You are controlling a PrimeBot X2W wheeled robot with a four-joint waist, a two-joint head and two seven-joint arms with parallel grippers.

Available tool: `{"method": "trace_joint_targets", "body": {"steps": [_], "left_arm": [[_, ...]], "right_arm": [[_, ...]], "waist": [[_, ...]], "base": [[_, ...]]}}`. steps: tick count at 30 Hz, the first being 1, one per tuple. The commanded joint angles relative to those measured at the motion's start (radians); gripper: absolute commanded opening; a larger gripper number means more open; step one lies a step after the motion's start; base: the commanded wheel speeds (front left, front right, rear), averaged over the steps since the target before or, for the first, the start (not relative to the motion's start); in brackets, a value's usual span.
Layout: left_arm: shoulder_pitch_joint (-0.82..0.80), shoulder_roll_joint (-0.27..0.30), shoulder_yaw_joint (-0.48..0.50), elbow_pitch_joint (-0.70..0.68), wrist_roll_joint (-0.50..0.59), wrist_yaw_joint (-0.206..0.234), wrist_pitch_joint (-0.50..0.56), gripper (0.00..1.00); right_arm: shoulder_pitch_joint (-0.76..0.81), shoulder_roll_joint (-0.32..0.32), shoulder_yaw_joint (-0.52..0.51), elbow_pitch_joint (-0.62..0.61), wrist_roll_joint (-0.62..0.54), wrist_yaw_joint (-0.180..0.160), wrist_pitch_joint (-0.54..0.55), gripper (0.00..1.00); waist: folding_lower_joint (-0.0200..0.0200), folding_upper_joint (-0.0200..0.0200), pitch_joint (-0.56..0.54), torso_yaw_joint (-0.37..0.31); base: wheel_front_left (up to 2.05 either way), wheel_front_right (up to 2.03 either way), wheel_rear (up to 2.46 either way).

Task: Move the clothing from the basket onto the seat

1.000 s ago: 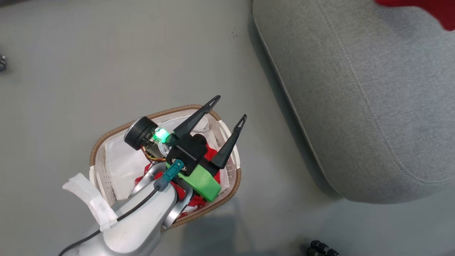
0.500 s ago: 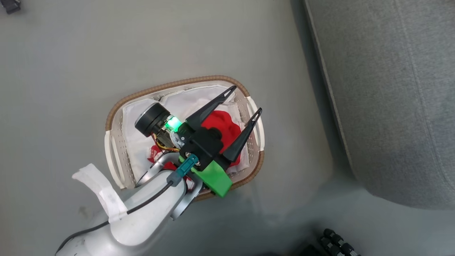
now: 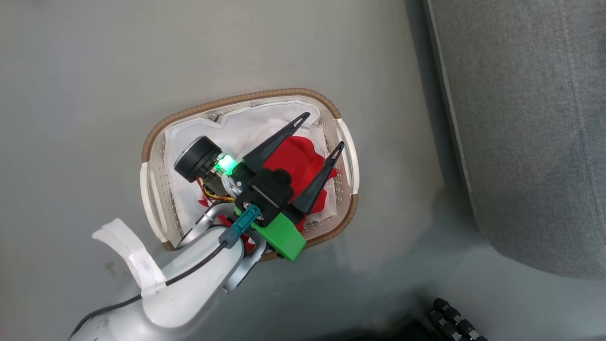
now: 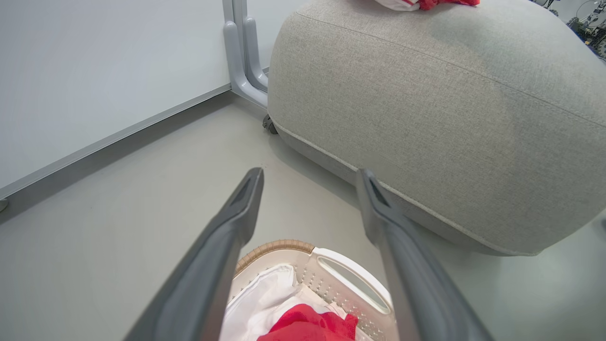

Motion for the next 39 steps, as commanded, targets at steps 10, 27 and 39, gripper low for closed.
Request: {"method": "trace_joint_targets", "body": {"steps": [10,27,39], "left_arm": [[0.033,0.012,0.033,0.03,-0.045,0.019,-0.027,1.0],[0.157,0.026,0.277,0.091,-0.148,0.08,-0.062,1.0],[0.426,-0.031,0.538,0.052,-0.137,0.08,-0.061,1.0]], "right_arm": [[0.112,-0.011,0.119,-0.096,0.063,-0.001,-0.034,1.0],[0.217,-0.024,0.247,-0.276,0.154,-0.001,0.001,1.0],[0.441,0.139,0.232,-0.368,0.088,-0.001,-0.057,1.0]], "waist": [[-0.0001,0.0,-0.09,-0.059],[-0.0001,0.0,-0.344,0.015],[-0.0001,0.0,-0.511,0.12]], "base": [[0.0,0.0,0.0],[0.0,0.0,0.0],[0.0,0.0,0.0]]}}
